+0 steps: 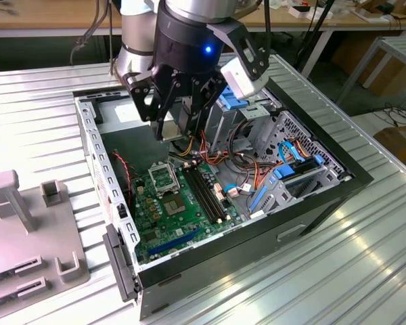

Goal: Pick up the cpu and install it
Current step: 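Place the cpu into insertion slot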

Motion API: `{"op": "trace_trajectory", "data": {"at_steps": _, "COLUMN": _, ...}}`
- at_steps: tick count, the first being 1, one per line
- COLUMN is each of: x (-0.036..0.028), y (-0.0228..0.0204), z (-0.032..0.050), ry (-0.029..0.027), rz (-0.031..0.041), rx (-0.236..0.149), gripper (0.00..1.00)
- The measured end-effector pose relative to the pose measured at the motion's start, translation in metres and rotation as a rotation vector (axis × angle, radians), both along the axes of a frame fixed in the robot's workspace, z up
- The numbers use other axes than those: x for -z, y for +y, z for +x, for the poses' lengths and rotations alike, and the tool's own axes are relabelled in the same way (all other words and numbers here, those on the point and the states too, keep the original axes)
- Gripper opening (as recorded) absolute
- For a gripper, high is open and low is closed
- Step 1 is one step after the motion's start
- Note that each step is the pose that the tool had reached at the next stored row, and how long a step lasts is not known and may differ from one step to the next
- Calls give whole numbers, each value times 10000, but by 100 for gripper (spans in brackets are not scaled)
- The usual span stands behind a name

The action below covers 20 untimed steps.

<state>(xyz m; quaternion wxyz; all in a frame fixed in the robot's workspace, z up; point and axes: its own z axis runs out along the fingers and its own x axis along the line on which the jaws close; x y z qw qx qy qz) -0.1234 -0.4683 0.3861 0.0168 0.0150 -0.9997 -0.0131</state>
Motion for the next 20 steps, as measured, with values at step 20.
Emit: {"op": "trace_trajectory", "data": {"at_steps": 20, "x": 216, "y": -1, "z": 0, "ry": 0, "rz": 1, "rx": 0, "gripper": 47}}
